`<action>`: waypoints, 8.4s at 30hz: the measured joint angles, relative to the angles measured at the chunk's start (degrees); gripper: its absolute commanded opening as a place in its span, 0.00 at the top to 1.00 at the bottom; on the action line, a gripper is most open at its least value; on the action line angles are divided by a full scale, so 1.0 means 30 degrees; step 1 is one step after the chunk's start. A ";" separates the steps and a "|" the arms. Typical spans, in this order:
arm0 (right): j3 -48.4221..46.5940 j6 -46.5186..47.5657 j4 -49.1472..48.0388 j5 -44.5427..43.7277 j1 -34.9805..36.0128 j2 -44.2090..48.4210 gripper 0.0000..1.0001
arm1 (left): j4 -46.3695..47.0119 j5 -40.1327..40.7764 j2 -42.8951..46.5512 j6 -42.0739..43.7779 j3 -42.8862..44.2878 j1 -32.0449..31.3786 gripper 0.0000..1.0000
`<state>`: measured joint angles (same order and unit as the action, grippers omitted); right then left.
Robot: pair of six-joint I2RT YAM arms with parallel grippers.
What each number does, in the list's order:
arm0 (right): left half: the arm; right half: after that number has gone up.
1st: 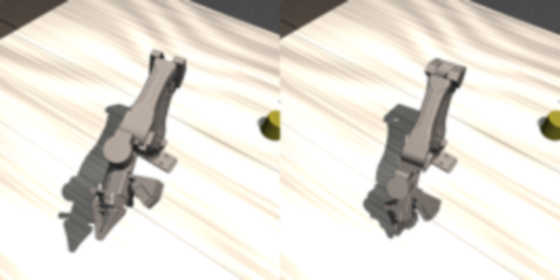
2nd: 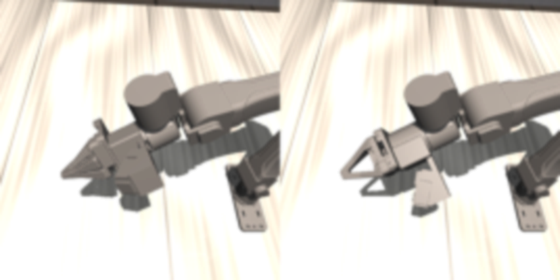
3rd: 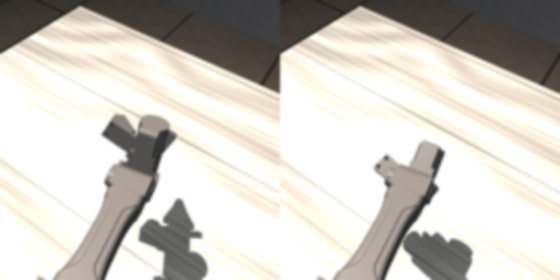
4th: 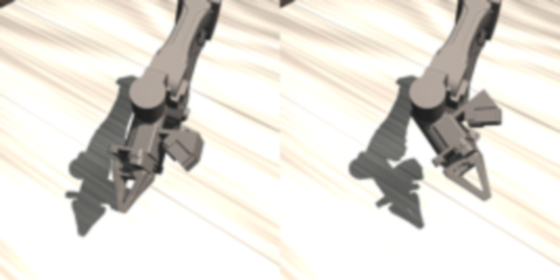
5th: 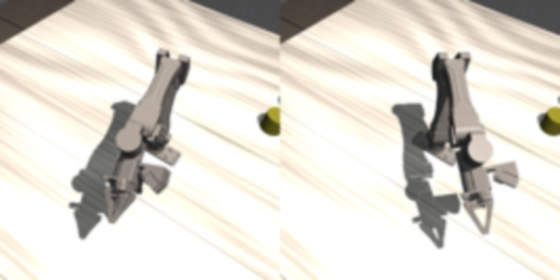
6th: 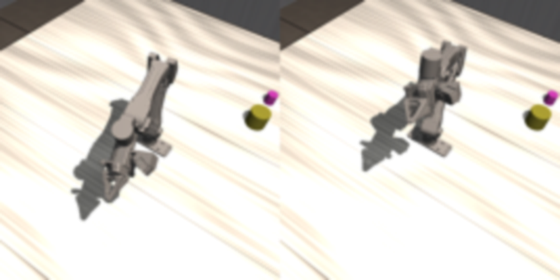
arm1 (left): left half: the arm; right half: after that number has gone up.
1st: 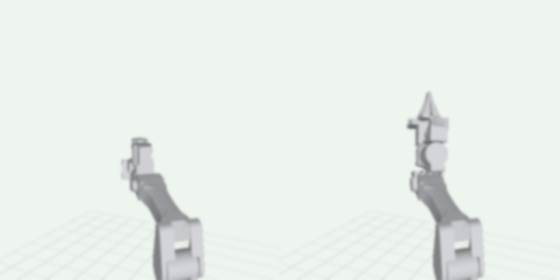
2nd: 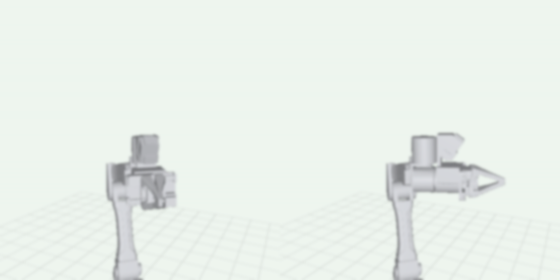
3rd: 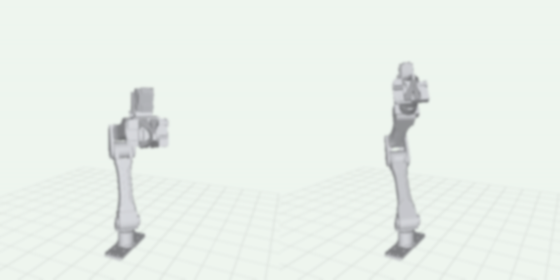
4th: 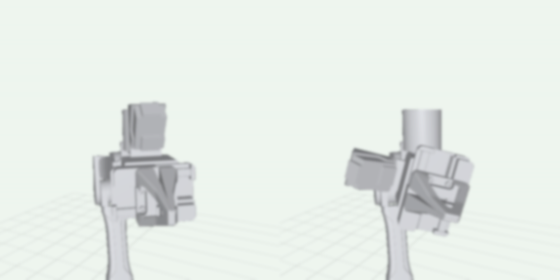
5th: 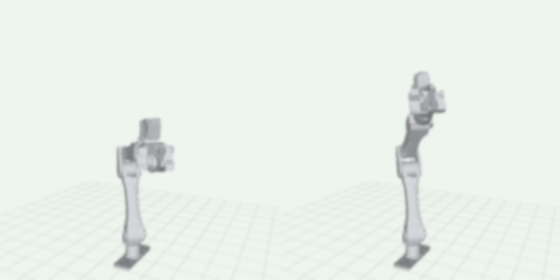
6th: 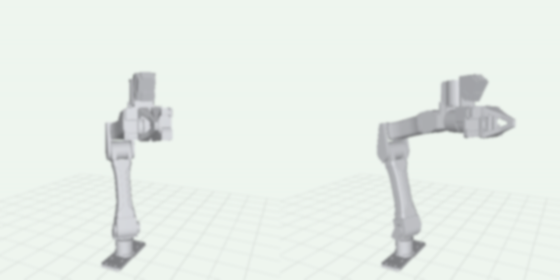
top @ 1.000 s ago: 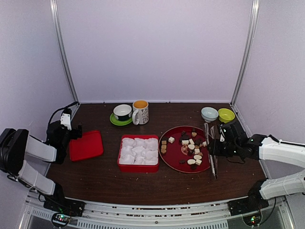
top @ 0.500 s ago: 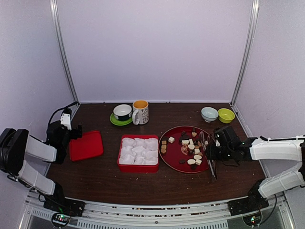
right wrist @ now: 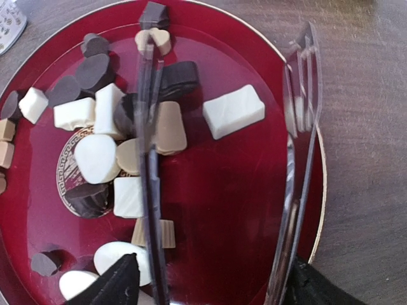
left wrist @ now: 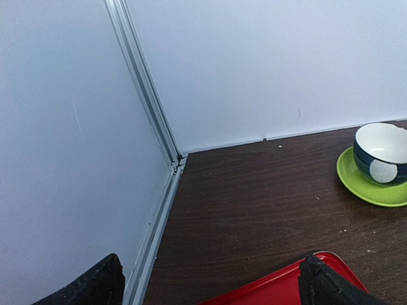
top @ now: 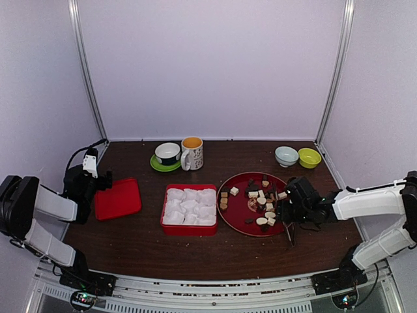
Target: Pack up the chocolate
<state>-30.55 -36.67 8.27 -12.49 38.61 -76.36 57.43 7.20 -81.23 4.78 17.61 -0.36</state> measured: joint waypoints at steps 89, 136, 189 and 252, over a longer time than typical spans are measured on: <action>-0.1974 0.0546 0.0976 -0.2426 0.1647 -0.2892 0.50 | 0.0007 0.0000 0.0000 0.0000 -0.0007 0.0000 0.02; -0.0466 -0.1880 0.0743 -0.3512 0.2674 -0.0874 0.64 | 0.0007 0.0000 0.0000 0.0000 -0.0022 0.0000 0.02; 0.0321 -0.0874 0.7898 0.0459 0.2295 0.6645 0.71 | 0.0007 0.0000 0.0000 0.0000 -0.0029 0.0000 0.02; -0.2353 -0.1188 1.0775 0.3147 0.3279 0.7023 0.65 | 0.0007 0.0000 0.0000 0.0000 -0.0029 0.0000 0.02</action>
<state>-37.60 -40.23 40.60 -3.05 48.45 -55.29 57.45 7.20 -81.23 4.78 17.52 -0.36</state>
